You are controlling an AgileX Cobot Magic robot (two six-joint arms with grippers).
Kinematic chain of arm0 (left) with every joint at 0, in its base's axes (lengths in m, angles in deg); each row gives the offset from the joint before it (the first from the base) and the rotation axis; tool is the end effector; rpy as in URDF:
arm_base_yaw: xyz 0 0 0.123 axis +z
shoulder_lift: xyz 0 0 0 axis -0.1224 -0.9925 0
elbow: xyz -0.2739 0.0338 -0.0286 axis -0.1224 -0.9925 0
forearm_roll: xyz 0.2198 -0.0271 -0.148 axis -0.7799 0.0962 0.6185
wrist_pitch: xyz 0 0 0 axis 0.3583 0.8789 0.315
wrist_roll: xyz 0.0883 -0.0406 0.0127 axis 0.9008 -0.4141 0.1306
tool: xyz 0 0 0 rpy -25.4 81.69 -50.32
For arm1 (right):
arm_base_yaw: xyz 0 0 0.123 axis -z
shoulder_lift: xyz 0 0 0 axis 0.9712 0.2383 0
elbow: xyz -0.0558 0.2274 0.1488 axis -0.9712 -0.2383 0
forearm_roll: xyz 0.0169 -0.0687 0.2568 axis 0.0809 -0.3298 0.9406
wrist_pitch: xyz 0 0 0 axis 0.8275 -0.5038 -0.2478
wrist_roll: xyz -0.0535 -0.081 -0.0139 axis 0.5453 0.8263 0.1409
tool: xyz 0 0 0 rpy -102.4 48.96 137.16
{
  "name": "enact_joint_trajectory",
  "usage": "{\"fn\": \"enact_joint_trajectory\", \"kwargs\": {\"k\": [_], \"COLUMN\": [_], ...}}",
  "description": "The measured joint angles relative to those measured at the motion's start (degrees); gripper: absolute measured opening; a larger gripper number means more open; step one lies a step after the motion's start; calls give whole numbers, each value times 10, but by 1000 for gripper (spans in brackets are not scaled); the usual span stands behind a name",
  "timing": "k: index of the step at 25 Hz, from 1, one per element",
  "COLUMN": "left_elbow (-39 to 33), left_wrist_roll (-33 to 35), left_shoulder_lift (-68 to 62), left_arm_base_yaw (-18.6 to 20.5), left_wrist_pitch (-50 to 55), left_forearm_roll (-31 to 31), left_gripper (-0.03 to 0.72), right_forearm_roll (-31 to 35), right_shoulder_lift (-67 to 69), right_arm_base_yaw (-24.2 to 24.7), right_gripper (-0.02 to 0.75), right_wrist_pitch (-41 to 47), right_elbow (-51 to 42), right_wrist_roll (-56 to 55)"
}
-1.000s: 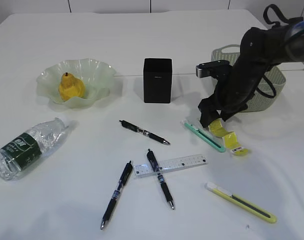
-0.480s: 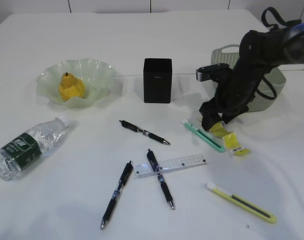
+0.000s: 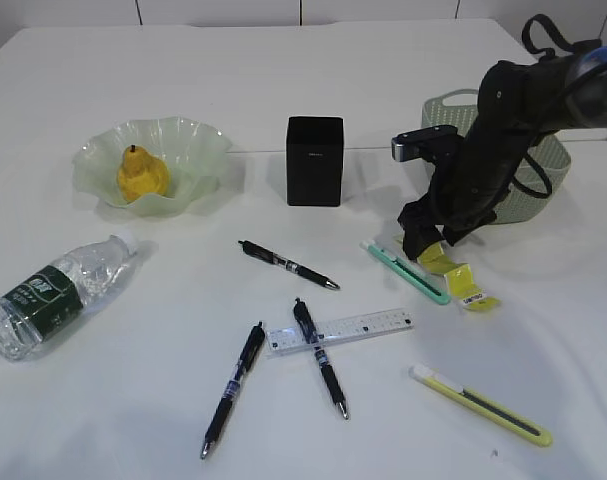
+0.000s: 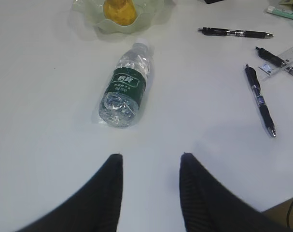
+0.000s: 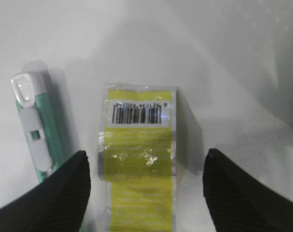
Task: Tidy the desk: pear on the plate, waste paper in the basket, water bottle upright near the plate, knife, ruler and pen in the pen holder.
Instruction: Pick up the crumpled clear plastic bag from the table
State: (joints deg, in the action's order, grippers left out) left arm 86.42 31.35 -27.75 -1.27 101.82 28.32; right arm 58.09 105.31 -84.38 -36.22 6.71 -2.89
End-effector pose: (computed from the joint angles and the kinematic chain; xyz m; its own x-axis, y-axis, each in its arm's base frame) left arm 0.0647 -0.0159 0.2855 -0.5088 0.1873 -0.8403 0.2572 0.9645 0.0592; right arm 0.4650 0.0811 0.1070 -0.8798 -0.3928 -0.2677 -0.4248 0.9024 0.0722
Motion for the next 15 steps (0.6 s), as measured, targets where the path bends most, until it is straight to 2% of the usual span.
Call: {"fn": "enact_joint_trajectory", "kwargs": {"k": [15], "left_elbow": [0], "left_wrist_roll": [0], "left_shoulder_lift": [0], "left_arm_base_yaw": [0], "left_wrist_pitch": [0], "left_forearm_roll": [-6], "left_gripper": [274], "right_forearm_roll": [13], "right_shoulder_lift": [0], "right_arm_base_yaw": [0], "right_gripper": [566], "right_wrist_pitch": [-7], "right_elbow": [0], "right_wrist_roll": [0]}}
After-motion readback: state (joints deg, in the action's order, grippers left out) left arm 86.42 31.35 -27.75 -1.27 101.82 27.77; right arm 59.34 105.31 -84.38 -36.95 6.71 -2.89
